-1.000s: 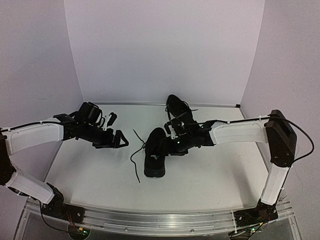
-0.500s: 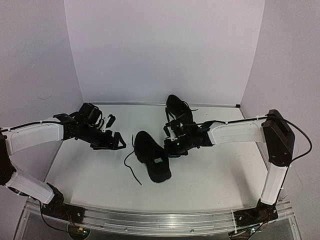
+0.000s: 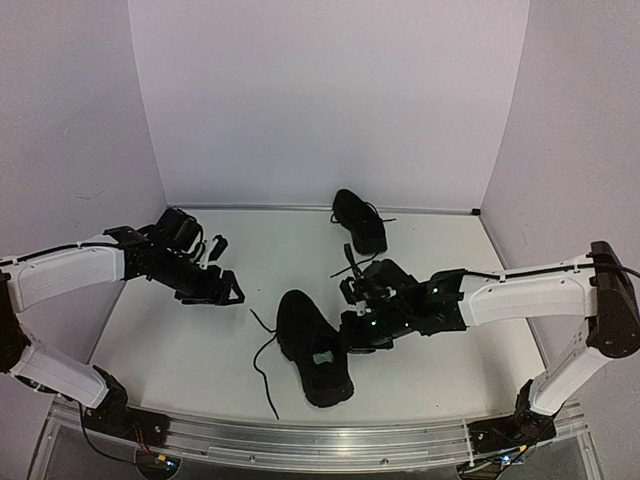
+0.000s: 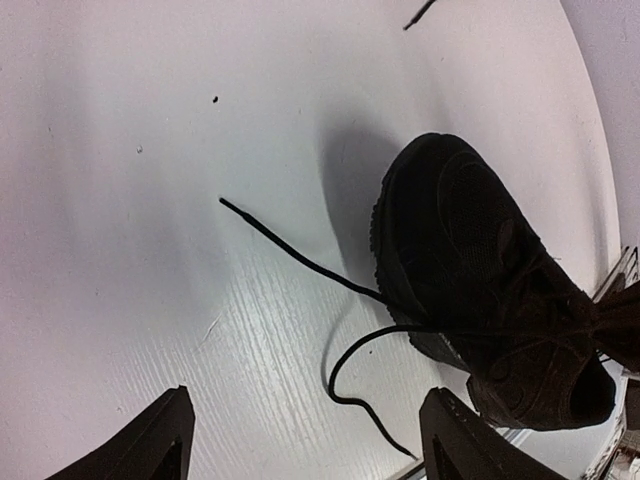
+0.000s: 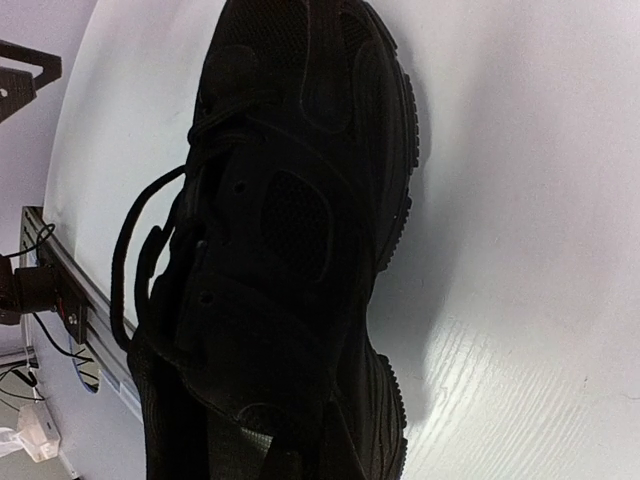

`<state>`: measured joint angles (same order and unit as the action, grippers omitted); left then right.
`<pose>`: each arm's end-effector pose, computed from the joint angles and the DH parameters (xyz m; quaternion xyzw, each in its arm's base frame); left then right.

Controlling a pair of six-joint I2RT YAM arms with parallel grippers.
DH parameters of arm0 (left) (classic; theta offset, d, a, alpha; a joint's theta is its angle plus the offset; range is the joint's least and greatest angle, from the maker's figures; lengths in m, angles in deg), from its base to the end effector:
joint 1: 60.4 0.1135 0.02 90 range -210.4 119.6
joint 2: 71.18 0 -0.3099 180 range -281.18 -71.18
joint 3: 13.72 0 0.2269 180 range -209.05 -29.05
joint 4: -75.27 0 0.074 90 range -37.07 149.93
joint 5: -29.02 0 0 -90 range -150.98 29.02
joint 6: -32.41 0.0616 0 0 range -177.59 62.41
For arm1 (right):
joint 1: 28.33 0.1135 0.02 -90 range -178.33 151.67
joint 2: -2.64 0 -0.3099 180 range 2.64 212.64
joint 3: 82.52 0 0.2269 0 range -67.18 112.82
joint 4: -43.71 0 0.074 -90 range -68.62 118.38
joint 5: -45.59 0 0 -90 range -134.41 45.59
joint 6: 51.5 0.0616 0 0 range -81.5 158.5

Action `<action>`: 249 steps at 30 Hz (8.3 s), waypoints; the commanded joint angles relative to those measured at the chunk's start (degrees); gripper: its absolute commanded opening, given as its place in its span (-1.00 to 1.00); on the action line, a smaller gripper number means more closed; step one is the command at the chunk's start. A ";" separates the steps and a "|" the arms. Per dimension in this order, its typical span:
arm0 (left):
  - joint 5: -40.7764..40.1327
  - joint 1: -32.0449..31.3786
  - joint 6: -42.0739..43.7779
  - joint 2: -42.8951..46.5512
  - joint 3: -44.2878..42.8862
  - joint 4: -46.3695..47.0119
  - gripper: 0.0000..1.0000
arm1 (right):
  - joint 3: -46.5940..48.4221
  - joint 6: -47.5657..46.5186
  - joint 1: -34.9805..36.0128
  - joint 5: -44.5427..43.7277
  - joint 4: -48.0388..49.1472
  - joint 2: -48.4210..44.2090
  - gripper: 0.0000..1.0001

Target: Tie the shoes

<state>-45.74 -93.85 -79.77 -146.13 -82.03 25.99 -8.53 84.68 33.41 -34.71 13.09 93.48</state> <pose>0.1911 -0.1456 0.2760 0.1317 0.9393 -0.2477 0.1977 0.1484 0.2980 0.2583 -0.1561 0.9159 0.3386 0.1489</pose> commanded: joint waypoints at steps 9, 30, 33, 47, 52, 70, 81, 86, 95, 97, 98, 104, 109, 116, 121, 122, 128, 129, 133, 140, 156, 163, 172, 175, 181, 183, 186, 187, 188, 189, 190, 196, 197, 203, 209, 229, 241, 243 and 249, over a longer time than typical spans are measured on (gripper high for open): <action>-0.38 -1.17 -0.01 -2.18 2.56 -0.87 0.32 | -4.47 8.86 2.26 -0.17 11.59 -0.24 -0.56; -0.43 -5.36 -0.69 -8.83 2.15 3.32 0.27 | -5.88 4.68 3.31 -4.97 7.00 -11.67 0.57; -0.97 -6.06 -2.28 -6.09 3.74 1.81 0.24 | -3.53 1.38 3.12 -8.27 3.96 -13.73 0.74; -20.56 -15.59 -10.95 -6.92 -1.80 -4.12 0.17 | 1.57 -7.91 2.03 -12.57 -0.20 -16.70 0.97; -25.35 -15.35 -12.30 -18.35 -11.05 -5.06 0.17 | 3.00 -7.72 2.02 -14.24 -3.22 -15.27 0.97; -26.33 -12.79 -19.37 -33.31 -16.15 3.52 0.15 | 6.06 -9.15 2.00 -10.61 -6.86 -13.36 0.97; -26.20 -12.78 -20.49 -39.39 -16.95 2.52 0.07 | 5.58 -9.30 2.03 -10.18 -6.86 -13.31 0.97; -25.77 -12.87 -19.62 -39.96 -16.47 0.17 -0.50 | 5.09 -9.02 2.04 -10.51 -6.86 -13.82 0.97; -22.42 -12.99 -14.31 -33.00 -18.30 2.78 -1.00 | 6.13 -11.81 1.67 -10.15 -6.83 -13.60 0.97; -21.20 -13.14 -12.08 -29.61 -19.62 4.60 -1.00 | 6.21 -13.22 0.92 -9.93 -6.78 -14.70 0.97; -20.26 -13.29 -10.69 -27.87 -20.34 5.56 -1.00 | 6.25 -13.75 0.35 -9.15 -6.76 -15.26 0.97; -14.38 -13.70 -4.36 -19.39 -25.28 8.74 -1.00 | 6.70 -16.97 -3.74 -5.61 -6.21 -17.98 0.97; -8.27 -13.75 -1.96 -14.30 -27.36 11.32 -1.00 | 7.90 -21.15 -4.44 -2.85 -3.71 -17.37 0.96; -3.09 -13.75 -1.62 -8.88 -28.90 13.73 -1.00 | 11.44 -25.74 -4.52 2.09 1.13 -13.07 0.78; -0.49 -13.75 -0.63 -7.28 -30.81 12.51 -1.00 | 14.12 -27.62 -4.54 4.68 4.24 -10.34 0.56; 0.05 -13.75 -0.38 -6.99 -30.93 12.33 -1.00 | 14.74 -27.86 -4.55 4.86 4.50 -9.77 0.53; 0.11 -13.79 0.06 -3.25 -29.58 14.42 -1.00 | 17.67 -28.59 -4.62 5.97 5.23 -7.01 0.42; 0.40 -13.79 0.12 -2.94 -29.63 14.62 -1.00 | 17.86 -28.61 -4.63 5.94 5.35 -6.80 0.42; 3.64 -13.79 0.12 -3.78 -30.54 14.31 -1.00 | 19.50 -29.19 -5.08 5.95 5.88 -5.97 0.35; 5.67 -13.83 -0.17 -3.70 -30.71 15.72 -1.00 | 23.03 -31.37 -5.24 7.41 6.10 -2.95 0.20; 3.88 -13.78 -0.60 -6.45 -39.41 15.00 -1.00 | 25.74 -30.43 -7.87 7.70 6.73 1.08 0.05; 2.79 -13.75 -0.49 -7.93 -41.79 14.95 -1.00 | 24.89 -30.13 -7.97 8.34 7.54 0.77 0.03; 0.73 -13.75 -0.99 -10.09 -43.87 14.38 -1.00 | 25.10 -29.55 -8.62 8.15 8.67 0.27 -0.60; -0.53 -13.75 -1.08 -10.61 -44.16 13.67 -0.93 | 24.79 -29.09 -9.38 8.41 9.18 -0.67 -0.82; -2.41 -13.06 -1.38 -11.04 -43.14 9.98 -0.43 | 17.37 -25.20 -11.59 4.65 10.76 -6.51 -0.82; -3.08 -12.49 -1.77 -10.56 -41.25 9.03 -0.39 | 12.66 -22.20 -12.34 1.47 11.01 -9.35 -0.81; -4.32 -11.83 -1.98 -9.69 -38.01 7.34 -0.37 | 4.51 -16.43 -12.86 -4.54 10.80 -14.55 -0.81; -4.76 -11.68 -1.98 -9.43 -37.09 6.70 -0.36 | 1.80 -14.77 -13.14 -6.45 10.56 -16.47 -0.79; -5.07 -11.57 -1.94 -9.16 -36.10 5.94 -0.29 | -1.04 -12.69 -13.40 -8.83 10.24 -18.80 -0.59; -5.02 -11.52 -1.91 -8.94 -34.89 5.46 -0.24 | -4.04 -10.99 -13.70 -11.46 9.12 -21.24 -0.08; -4.91 -11.48 -1.93 -8.79 -33.96 5.19 -0.17 | -6.19 -9.01 -14.17 -13.52 7.82 -22.98 0.24; -6.01 -11.37 -2.24 -8.94 -30.63 1.44 0.08 | -13.00 -6.12 -15.94 -14.82 0.60 -28.50 0.53; -6.59 -11.35 -2.18 -9.19 -30.45 -0.06 0.11 | -13.13 -6.46 -15.94 -13.78 -0.22 -28.26 0.52; -8.96 -11.28 -3.76 -7.74 -23.52 -6.94 0.13 | -15.02 -6.71 -15.95 -8.65 -2.71 -24.05 0.41; -6.93 -11.42 -6.87 -1.65 -9.61 -4.26 0.12 | -12.53 -10.92 -15.93 -11.38 0.64 -13.31 0.29; -7.65 -20.10 -8.49 -1.73 2.00 -2.30 -0.01 | 4.27 -20.07 -15.95 -10.88 3.18 17.15 0.01; -18.49 -34.56 -13.45 -13.92 -2.26 -1.34 -0.05 | 1.80 -19.87 -15.97 -10.54 4.21 17.38 -0.91; -19.74 -36.64 -14.24 -16.01 -3.24 -0.83 -0.05 | 1.55 -19.85 -15.95 -10.51 4.21 16.66 -1.00; -22.18 -38.85 -17.48 -19.26 -4.27 1.38 -0.05 | 0.81 -19.51 -16.03 -10.80 4.29 13.98 -1.00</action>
<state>-64.12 -132.20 -93.91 -164.42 -83.86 24.98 -6.70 64.89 17.34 -44.79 17.76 110.70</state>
